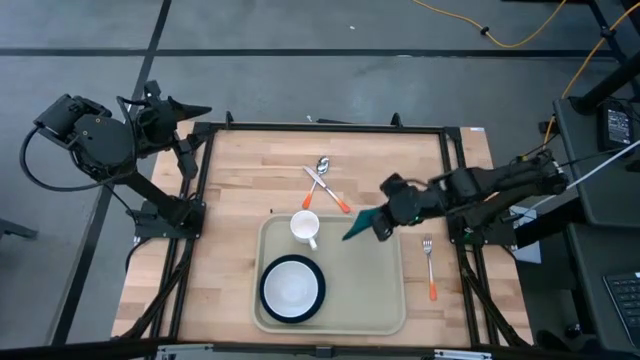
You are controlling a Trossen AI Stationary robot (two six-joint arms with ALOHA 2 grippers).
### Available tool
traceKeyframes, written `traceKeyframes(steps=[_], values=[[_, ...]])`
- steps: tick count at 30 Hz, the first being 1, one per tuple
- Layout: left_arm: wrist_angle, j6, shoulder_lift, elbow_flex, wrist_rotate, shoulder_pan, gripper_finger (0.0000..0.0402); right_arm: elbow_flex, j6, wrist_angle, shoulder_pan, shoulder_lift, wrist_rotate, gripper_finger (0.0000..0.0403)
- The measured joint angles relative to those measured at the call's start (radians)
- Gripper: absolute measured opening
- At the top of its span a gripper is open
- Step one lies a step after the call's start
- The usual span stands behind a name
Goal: Set up tray
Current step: Put the dark green napkin on the light brown serving tray to the right of the black plate
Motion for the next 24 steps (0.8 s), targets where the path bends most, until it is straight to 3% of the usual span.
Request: traceKeyframes(steps=[24], values=[[0.0, -0.044, 0.001, 0.0, 0.007, 0.0, 0.0187, -0.027, 0.051, 0.025, 0.16, 0.214, 0.03, 0.0007]])
